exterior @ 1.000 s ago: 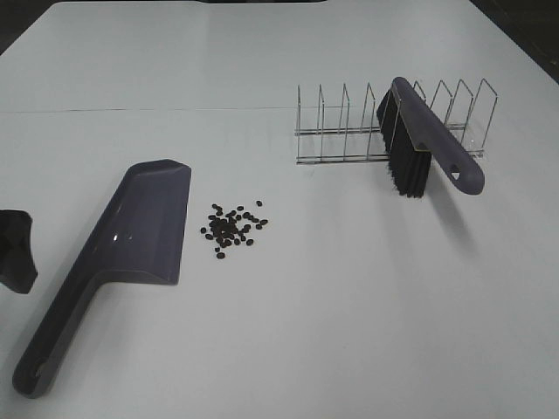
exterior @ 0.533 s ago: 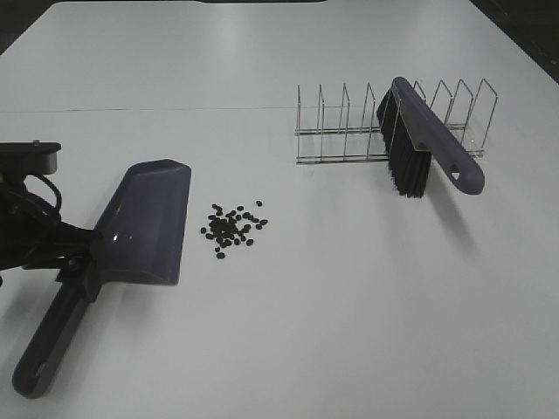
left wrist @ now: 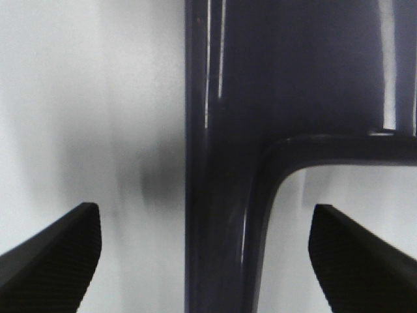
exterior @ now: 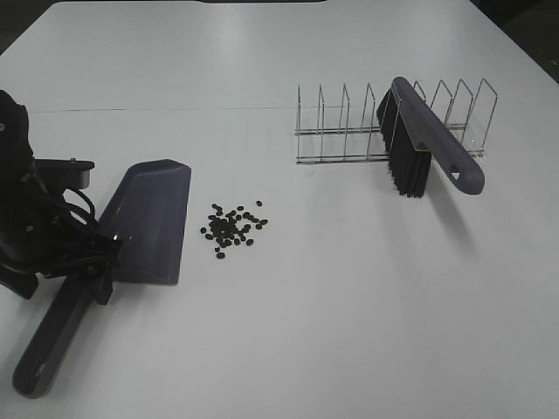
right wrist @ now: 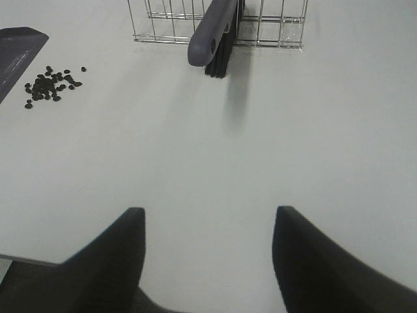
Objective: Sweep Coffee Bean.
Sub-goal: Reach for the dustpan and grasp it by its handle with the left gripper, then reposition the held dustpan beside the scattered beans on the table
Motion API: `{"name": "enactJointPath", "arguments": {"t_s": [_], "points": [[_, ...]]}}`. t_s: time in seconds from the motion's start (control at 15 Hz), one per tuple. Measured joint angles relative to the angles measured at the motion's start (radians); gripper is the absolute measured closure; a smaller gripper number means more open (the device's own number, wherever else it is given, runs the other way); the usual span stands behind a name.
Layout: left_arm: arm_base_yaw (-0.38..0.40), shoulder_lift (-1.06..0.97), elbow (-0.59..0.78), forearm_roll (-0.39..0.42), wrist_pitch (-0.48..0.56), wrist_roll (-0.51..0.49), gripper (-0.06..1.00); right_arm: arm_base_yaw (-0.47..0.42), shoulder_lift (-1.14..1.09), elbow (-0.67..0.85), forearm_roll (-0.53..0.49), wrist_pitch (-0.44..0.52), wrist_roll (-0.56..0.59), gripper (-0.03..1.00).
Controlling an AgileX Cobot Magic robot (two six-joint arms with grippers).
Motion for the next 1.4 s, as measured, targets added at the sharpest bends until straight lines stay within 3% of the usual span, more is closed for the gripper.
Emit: {"name": "enactJointPath", "arguments": {"t_s": [0.53,0.67,0.8,1.2,1.4], "points": [[0.000,0.049,-0.005,0.001,-0.060,0.007,0.20,0.000,0.000,0.000,0.000,0.000,0.000,0.43],[0.000,0.048,-0.006,0.001,-0.065,0.007,0.34,0.000,0.000,0.000,0.000,0.000,0.000,0.43],[0.000,0.048,-0.006,0.001,-0.065,0.010,0.61,0.000,0.000,0.000,0.000,0.000,0.000,0.43],[0.000,0.048,-0.006,0.001,-0.085,0.009,0.61,0.000,0.000,0.000,0.000,0.000,0.000,0.43],[0.000,0.044,-0.006,0.028,-0.047,0.009,0.61,0.000,0.000,0.000,0.000,0.000,0.000,0.43]]}}
